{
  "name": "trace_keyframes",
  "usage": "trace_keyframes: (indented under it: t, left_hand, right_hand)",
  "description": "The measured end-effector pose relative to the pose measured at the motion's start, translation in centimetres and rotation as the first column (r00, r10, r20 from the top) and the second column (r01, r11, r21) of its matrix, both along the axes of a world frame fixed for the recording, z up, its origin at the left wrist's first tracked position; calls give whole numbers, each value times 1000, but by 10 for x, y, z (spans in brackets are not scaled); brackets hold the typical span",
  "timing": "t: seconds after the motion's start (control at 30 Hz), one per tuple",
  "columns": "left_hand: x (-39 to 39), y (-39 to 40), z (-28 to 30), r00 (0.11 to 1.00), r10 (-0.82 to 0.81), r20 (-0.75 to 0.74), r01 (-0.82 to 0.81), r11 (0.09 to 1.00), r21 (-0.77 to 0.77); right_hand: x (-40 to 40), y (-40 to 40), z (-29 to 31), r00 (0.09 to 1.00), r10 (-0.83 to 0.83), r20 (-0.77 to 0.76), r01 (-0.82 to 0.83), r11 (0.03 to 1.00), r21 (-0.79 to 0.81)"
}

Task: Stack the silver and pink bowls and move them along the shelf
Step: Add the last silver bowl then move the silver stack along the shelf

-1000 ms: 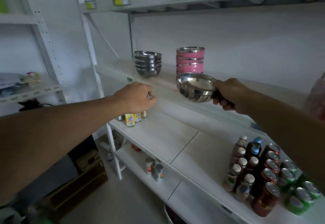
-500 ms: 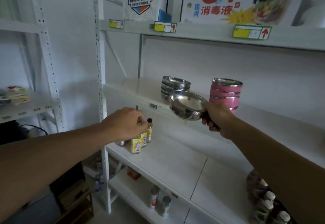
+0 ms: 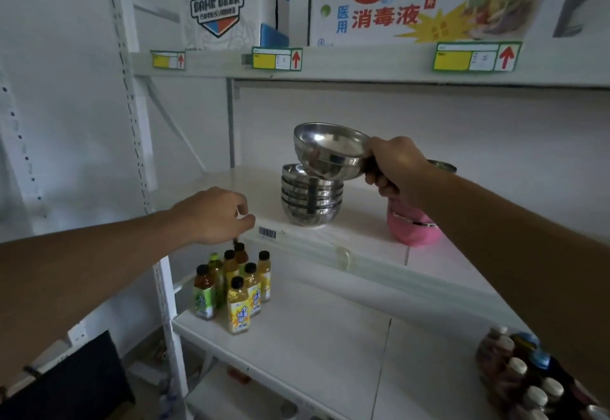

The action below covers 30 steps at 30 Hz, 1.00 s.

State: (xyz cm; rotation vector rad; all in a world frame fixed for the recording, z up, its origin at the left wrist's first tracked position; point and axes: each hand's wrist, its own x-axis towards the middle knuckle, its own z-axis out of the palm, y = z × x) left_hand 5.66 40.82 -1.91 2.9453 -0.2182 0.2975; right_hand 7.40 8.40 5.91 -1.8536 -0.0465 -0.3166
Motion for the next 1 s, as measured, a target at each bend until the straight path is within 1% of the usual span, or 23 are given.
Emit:
trace_keyframes:
  t: [0.1, 0.27, 0.47, 0.6, 0.7, 0.83, 1.0]
  left_hand:
    - [32, 6, 12, 1000, -27, -3, 27, 999, 32]
    - [87, 19, 22, 996, -82, -46, 85, 994, 67]
    - [142, 27, 14, 987, -155, -52, 158, 986, 60]
    - [168, 31, 6, 979, -201, -19, 202, 978, 47]
    - [182, 36, 1, 972, -233, 1, 233, 972, 3]
    - [198, 42, -6, 967, -253, 3, 253, 964, -85]
    - [212, 44, -16, 955, -297, 4, 295, 946, -136]
  right_hand:
    - [27, 0, 11, 1000, 31, 0, -31, 999, -40]
    - [70, 13, 22, 991, 88, -104, -93, 995, -40]
    - [101, 22, 12, 990, 0, -139, -17, 993, -116]
    - [107, 31, -3, 984, -64, -165, 44, 992, -120]
    - [110, 38, -12, 985, -102, -141, 81, 985, -150]
    - [115, 45, -21, 977, -132, -170, 102, 980, -173]
    - [119, 41, -30, 954, -244, -176, 193, 945, -266]
